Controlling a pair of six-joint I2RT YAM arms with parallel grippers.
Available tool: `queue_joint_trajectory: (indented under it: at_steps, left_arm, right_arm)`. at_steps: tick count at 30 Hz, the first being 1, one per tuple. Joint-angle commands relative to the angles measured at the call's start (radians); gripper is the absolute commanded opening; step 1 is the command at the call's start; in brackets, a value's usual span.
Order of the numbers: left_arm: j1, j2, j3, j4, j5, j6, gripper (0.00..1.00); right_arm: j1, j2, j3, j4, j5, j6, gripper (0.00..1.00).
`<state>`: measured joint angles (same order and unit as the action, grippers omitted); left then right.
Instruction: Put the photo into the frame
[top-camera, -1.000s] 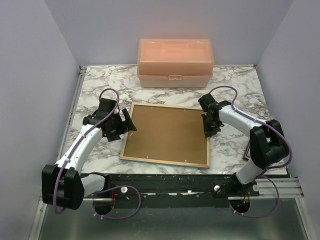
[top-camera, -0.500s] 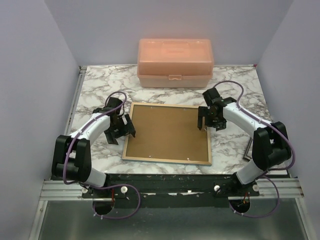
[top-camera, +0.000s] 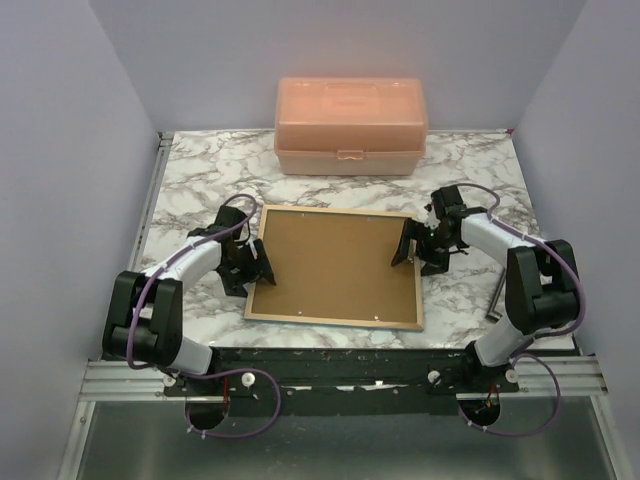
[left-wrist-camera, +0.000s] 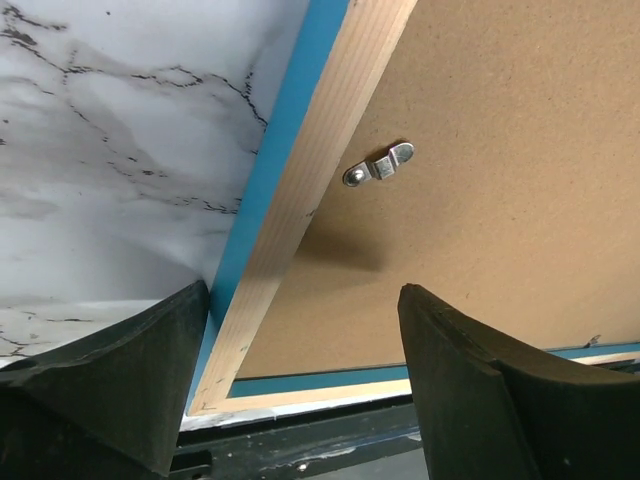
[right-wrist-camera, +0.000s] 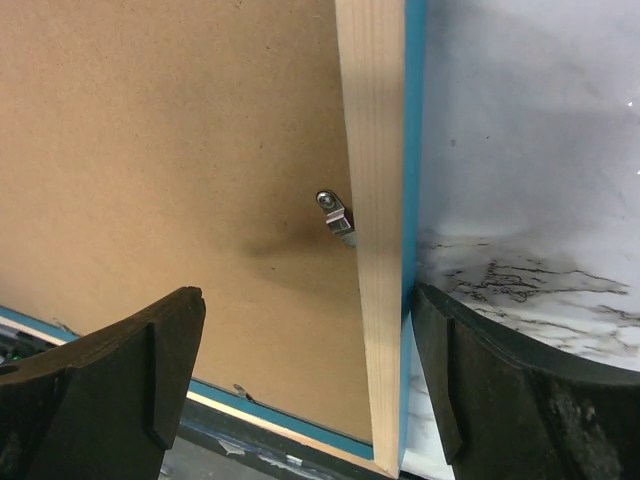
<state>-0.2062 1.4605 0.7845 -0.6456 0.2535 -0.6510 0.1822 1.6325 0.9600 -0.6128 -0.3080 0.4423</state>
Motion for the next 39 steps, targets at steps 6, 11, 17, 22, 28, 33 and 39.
queue_joint_trajectory:
  at_steps: [6, 11, 17, 22, 28, 33, 39]
  left_arm:
    - [-0.064, -0.146, -0.111, -0.038, 0.063, -0.007, 0.72]
    - [-0.117, -0.249, -0.165, -0.074, 0.061, -0.062, 0.72]
    - [-0.140, -0.322, -0.168, -0.113, 0.012, -0.088, 0.83]
    - [-0.136, -0.314, -0.071, -0.166, -0.054, -0.059, 0.90]
    - [-0.128, -0.268, -0.010, -0.172, -0.063, -0.037, 0.90]
    - [-0.117, -0.246, 0.006, -0.177, -0.075, -0.024, 0.90]
    - [-0.089, -0.213, 0.016, -0.193, -0.134, -0.008, 0.90]
  right_arm:
    - [0.013, -0.027, -0.113, 0.019, -0.269, -0.018, 0.91]
    - [0.038, -0.116, -0.211, 0.004, -0.283, 0.023, 0.97]
    - [0.040, -0.188, -0.235, -0.034, -0.190, 0.042, 1.00]
    - [0.039, -0.175, -0.113, -0.077, -0.053, 0.050, 1.00]
    - [0.040, -0.085, 0.013, -0.131, 0.088, -0.012, 1.00]
    - [0.041, -0.043, 0.034, -0.153, 0.173, -0.045, 1.00]
    - [0.043, -0.012, 0.042, -0.157, 0.254, -0.059, 0.97]
